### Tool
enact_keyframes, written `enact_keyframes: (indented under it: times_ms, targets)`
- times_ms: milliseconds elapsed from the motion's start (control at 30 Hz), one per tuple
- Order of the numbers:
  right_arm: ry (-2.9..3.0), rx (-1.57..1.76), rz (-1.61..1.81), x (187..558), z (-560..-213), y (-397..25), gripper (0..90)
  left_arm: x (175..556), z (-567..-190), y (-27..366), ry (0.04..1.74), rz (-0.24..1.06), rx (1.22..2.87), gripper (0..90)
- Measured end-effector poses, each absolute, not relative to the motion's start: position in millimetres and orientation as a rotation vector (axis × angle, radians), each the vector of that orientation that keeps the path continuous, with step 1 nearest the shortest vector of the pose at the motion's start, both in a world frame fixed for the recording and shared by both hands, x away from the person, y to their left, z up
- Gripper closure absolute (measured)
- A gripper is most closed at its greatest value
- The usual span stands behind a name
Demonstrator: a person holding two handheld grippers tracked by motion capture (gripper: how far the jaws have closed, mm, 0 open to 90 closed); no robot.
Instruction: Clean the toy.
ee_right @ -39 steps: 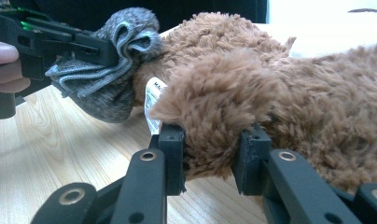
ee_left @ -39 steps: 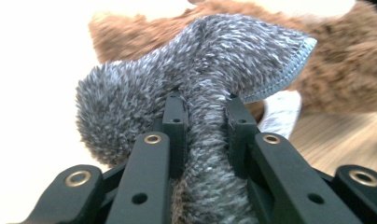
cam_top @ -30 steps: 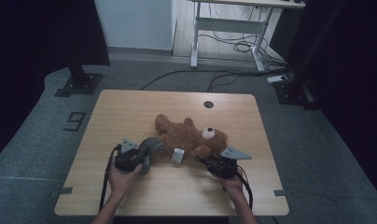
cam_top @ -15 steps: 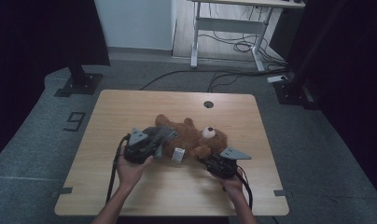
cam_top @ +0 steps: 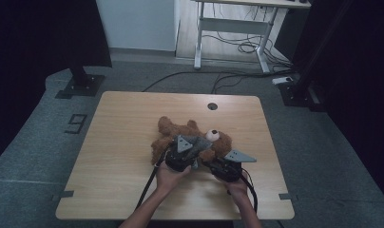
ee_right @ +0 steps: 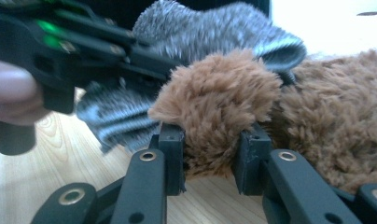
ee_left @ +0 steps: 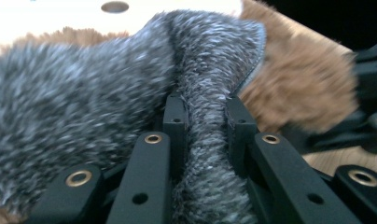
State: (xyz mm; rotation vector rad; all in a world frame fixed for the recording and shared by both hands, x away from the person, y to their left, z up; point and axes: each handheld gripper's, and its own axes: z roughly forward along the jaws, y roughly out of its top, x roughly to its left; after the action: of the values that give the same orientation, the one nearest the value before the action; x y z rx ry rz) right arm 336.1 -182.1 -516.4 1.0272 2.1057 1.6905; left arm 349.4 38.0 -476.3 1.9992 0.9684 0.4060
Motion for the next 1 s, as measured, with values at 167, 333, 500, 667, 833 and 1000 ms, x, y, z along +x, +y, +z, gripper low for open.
enact_keyframes:
  times_ms: [167, 333, 500, 667, 833, 1000]
  targets:
    - [2.105, 1.026, 1.691, 336.3, -516.5, -181.6, 69.0, 346.2, -482.2, 59.7, 0.992, 0.414, 1.998, 74.5]
    - [2.107, 1.027, 1.689, 336.7, -516.5, -182.8, 69.0, 341.3, -481.7, 87.6, 1.018, 0.452, 1.978, 74.4]
    - [2.109, 1.025, 1.693, 336.8, -516.7, -183.1, 68.9, 337.4, -481.8, 130.1, 1.091, 0.468, 1.92, 74.3]
    - [2.109, 1.017, 1.694, 336.3, -516.4, -182.8, 68.9, 335.0, -482.7, 160.7, 1.146, 0.509, 1.894, 74.1]
    - [2.101, 1.021, 1.7, 337.5, -516.3, -183.9, 68.8, 336.6, -478.4, 198.6, 1.226, 0.515, 1.83, 74.1]
    - [2.098, 1.018, 1.706, 337.7, -516.4, -183.7, 68.7, 336.6, -463.7, 189.1, 1.167, 0.531, 1.823, 74.0]
